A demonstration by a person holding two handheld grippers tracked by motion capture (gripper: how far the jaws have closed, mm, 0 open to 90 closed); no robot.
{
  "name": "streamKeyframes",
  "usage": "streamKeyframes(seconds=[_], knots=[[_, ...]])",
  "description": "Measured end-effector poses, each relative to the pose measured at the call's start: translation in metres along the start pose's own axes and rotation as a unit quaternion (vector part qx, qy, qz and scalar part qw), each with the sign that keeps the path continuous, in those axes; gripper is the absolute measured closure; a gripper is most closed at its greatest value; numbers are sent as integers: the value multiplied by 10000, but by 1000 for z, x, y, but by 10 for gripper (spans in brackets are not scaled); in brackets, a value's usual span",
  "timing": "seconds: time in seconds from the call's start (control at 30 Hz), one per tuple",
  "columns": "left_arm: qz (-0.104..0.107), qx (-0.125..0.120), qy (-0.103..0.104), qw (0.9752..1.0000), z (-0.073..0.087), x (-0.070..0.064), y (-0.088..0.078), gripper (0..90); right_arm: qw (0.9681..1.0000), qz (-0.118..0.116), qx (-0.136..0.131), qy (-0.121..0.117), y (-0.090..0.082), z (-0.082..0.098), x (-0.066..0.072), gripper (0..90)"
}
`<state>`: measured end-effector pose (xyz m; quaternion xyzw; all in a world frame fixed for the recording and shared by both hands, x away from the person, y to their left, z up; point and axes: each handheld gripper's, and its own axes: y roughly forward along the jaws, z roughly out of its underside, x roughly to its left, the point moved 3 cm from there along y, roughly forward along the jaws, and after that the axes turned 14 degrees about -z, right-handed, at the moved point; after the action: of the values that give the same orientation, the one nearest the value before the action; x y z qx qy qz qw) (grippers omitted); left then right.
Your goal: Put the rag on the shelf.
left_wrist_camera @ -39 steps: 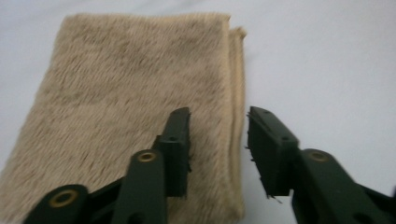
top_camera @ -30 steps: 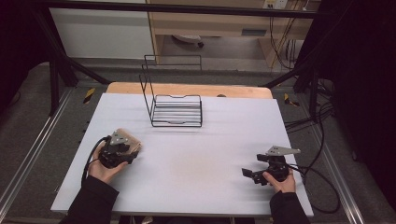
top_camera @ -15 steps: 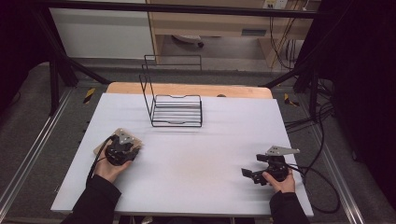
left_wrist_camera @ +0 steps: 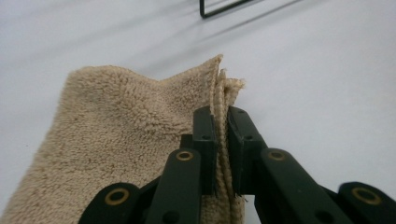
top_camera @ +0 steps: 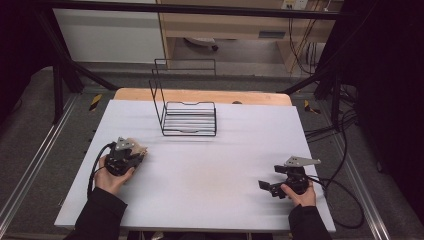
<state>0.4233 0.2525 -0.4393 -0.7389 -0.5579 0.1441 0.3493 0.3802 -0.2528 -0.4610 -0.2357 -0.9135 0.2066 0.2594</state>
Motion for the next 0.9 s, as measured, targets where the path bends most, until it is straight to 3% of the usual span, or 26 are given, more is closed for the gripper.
streamKeyframes(seconds=[0.03,0.23,0.3,0.4,0.6,0.7,0.8,0.9], knots=[[131,-72,-116,9998,-3,-1,-6,824,10000,-2,-12,17,0,0,0,7],[439,-118,-267,9986,-8,-14,-17,825,10000,-12,-15,25,0,0,1,7],[617,-147,-330,9974,-12,-25,-20,825,10000,-12,-14,22,1,0,1,7],[666,-153,-319,9972,-13,-34,-20,824,10000,-7,-9,23,1,0,0,8],[928,-181,-199,9953,-20,-71,-20,823,10000,3,5,15,1,0,0,8],[973,-196,-202,9949,-23,-81,-19,822,10000,5,-1,33,1,0,0,8],[1024,-120,-156,9945,-27,-100,-12,819,10000,10,-1,30,1,0,1,8],[1056,-55,-84,9944,-27,-108,-6,812,10000,11,14,-9,1,0,1,8]])
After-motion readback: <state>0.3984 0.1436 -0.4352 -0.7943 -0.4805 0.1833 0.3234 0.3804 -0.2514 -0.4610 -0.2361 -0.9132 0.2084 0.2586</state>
